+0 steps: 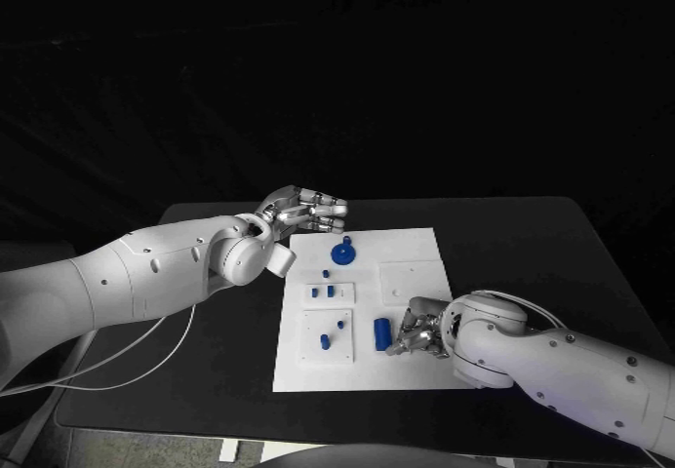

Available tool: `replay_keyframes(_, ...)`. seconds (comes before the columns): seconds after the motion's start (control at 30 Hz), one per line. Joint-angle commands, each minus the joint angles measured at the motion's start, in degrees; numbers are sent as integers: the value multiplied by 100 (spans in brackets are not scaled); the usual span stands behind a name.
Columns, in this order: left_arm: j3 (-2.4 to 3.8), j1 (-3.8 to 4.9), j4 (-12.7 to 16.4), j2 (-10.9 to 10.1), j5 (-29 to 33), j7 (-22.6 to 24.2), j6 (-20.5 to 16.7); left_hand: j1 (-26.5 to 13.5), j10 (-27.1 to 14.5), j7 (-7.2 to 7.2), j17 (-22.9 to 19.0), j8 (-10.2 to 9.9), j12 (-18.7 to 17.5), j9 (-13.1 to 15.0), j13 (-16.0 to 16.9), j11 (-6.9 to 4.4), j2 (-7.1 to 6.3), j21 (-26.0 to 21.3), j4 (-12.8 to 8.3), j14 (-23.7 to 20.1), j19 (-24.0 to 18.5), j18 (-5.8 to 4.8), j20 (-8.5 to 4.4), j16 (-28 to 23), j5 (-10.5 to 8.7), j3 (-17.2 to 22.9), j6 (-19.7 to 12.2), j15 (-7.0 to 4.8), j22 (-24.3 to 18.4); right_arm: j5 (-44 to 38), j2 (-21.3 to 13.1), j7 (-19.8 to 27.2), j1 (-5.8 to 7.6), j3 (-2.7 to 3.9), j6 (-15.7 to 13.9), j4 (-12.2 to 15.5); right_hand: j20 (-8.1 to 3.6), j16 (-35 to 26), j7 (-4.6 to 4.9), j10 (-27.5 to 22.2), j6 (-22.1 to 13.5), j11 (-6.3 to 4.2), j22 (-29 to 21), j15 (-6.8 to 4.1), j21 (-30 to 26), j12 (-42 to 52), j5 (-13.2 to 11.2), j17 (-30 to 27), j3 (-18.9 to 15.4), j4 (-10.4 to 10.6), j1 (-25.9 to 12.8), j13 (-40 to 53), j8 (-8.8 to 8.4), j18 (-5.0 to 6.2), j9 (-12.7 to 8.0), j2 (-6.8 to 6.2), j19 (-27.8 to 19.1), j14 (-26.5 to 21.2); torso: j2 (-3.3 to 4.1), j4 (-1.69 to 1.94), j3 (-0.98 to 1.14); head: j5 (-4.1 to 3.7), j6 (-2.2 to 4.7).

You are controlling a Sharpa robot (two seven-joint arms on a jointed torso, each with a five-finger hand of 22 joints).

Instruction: Assemble the parts on the task board

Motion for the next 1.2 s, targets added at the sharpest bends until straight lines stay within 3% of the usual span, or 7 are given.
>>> replay_keyframes(0.03,3,0,15,5,-30,15,119,-19,-43,55,6,8,-26,-6,0,10,40,28,-1,19,19,-19,-2,-3,35,17,-4,9,-6,-38,-29,-92,-41,-28,107,-61,14,38,53,25,4,-7,621,5,43,26,75,15,-12,-15,-32,11,-23,-76,-13,-27,312,25,3,1,1,-6,5)
replay_keyframes(0.4,3,-1,7,-6,-37,1,143,-23,-46,57,6,6,-26,-6,0,11,41,28,0,17,18,-19,-2,-2,34,17,-7,10,-6,-45,-88,-64,-45,-28,12,-34,11,33,56,25,10,-6,617,2,37,22,203,11,-13,43,-19,12,-22,-73,-18,-175,309,21,1,0,2,-12,3)
replay_keyframes(0.5,3,-1,7,-9,-37,0,143,-23,-46,57,6,6,-26,-6,0,11,41,28,0,17,18,-19,-2,-2,34,17,-7,10,-6,-14,-141,-25,-45,-28,-69,15,6,0,76,3,-16,6,608,1,1,-15,345,-13,-241,184,-16,-10,-20,-65,-22,-369,305,10,0,1,1,-16,4)
replay_keyframes(0.67,3,-1,9,-24,-38,-4,133,-29,-54,61,7,6,-27,-6,0,17,29,32,-14,15,18,-17,0,-3,33,16,-17,12,-10,56,-323,35,-45,-4,-209,212,15,10,200,-22,-387,79,614,18,9,166,112,13,-719,651,210,89,-15,-39,-5,-567,319,11,-2,-1,4,-21,7)
replay_keyframes(0.87,3,-1,2,-34,-38,5,126,-29,-54,61,7,6,-27,-6,0,17,29,32,-14,15,18,-17,0,-3,33,16,-17,12,-10,189,-606,84,-41,228,-317,529,50,35,248,-31,-590,111,623,42,44,302,53,46,-1129,979,439,154,-20,-8,83,-564,323,11,0,-9,4,-43,35)
replay_keyframes(1.0,3,-1,4,-43,-38,16,119,-29,-54,61,7,6,-27,-6,0,17,29,32,-14,15,18,-17,0,-3,33,16,-17,12,-10,158,-769,81,-39,484,-388,626,47,29,229,-6,-488,94,624,34,54,354,-27,40,-829,785,622,175,-17,-11,112,-380,324,12,1,-7,6,-71,56)
replay_keyframes(1.2,2,-1,27,-63,-38,71,96,-26,-44,59,8,14,-24,-5,1,15,29,35,-19,21,18,-16,0,-1,30,21,-13,9,-15,66,-1043,44,-23,893,-347,530,-18,65,64,133,-116,0,640,-27,138,719,-77,74,-93,404,588,431,-19,-70,521,-437,327,24,1,-5,1,-171,103)
